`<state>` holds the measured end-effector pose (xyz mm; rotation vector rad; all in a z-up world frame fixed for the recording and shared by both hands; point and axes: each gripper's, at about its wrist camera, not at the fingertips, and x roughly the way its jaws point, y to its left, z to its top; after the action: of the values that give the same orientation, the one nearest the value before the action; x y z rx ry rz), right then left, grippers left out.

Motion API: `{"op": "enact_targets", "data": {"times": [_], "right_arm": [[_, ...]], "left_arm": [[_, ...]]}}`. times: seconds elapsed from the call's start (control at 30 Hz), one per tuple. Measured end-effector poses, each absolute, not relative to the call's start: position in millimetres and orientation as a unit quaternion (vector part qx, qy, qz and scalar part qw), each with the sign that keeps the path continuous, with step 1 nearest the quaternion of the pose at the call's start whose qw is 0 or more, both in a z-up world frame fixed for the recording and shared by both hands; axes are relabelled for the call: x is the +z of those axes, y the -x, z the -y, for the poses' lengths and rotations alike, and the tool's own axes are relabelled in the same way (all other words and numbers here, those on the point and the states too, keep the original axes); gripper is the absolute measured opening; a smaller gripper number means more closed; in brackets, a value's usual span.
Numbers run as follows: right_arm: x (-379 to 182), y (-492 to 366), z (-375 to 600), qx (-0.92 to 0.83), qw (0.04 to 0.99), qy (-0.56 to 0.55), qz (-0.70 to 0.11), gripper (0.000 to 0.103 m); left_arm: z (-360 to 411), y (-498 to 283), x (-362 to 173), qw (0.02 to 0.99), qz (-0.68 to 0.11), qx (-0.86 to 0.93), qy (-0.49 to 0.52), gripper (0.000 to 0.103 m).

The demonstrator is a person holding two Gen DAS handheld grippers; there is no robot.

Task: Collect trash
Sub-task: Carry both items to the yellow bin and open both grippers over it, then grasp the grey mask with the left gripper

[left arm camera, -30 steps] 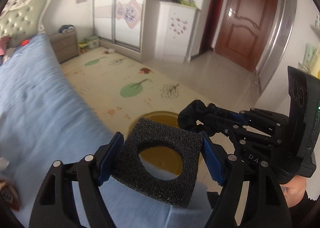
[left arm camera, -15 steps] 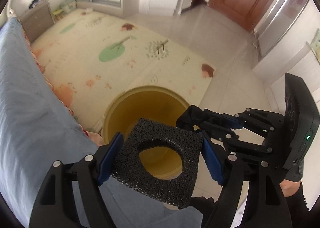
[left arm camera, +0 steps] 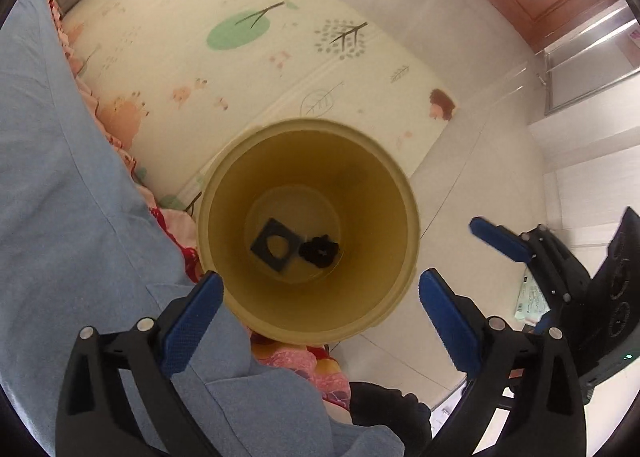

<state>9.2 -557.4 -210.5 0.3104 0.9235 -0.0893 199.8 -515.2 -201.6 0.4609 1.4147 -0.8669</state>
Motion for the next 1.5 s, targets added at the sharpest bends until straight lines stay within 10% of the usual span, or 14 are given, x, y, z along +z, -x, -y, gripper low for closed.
{"op": "enact_targets", "data": {"times": [0.73, 1.5], "right_arm": [[-140, 11, 515, -0.044, 0.914, -0.096, -0.391, 0.071], [-50, 11, 318, 0.124, 0.967, -0.056, -0.214, 0.095]], "left_arm": [[472, -165, -128, 0.733, -0.513, -0.39, -0.218, 0.098], [161, -83, -1, 0.95, -0.244, -0.165, -0.102, 0.099]]}}
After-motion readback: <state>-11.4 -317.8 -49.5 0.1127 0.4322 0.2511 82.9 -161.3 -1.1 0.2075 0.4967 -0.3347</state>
